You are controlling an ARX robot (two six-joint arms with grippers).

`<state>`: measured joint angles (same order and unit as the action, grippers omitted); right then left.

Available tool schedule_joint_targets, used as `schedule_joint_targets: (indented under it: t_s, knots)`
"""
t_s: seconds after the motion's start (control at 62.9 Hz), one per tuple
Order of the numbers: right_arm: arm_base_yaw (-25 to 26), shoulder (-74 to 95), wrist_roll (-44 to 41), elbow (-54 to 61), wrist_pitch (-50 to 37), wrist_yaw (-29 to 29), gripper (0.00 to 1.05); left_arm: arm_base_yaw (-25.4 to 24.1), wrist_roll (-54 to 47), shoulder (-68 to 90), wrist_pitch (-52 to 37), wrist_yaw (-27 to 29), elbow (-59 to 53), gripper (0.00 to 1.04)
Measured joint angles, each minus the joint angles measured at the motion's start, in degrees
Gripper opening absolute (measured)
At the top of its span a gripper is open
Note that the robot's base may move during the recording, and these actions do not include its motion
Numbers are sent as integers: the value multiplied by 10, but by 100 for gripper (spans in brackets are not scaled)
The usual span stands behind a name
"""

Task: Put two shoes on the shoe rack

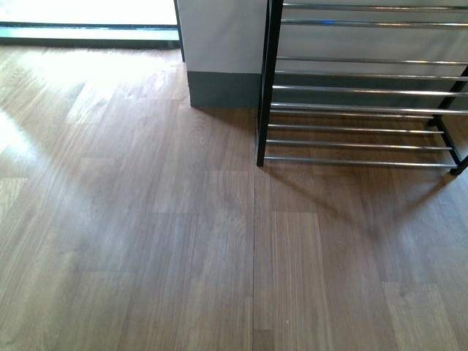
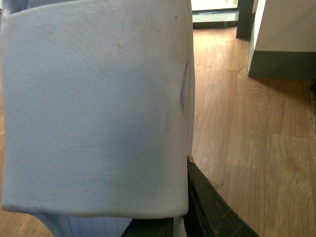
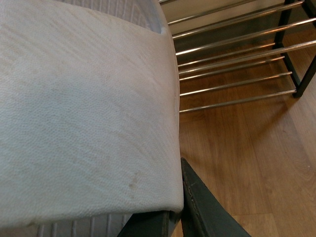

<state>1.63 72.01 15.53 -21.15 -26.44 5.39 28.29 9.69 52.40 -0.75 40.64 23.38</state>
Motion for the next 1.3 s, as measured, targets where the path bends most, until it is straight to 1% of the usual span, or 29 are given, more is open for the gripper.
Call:
schedule_joint_targets:
  t_s: [1.303]
  knots:
    - [0,-1,0,0,0,0,1,0,0,0,0,-1,-1,2]
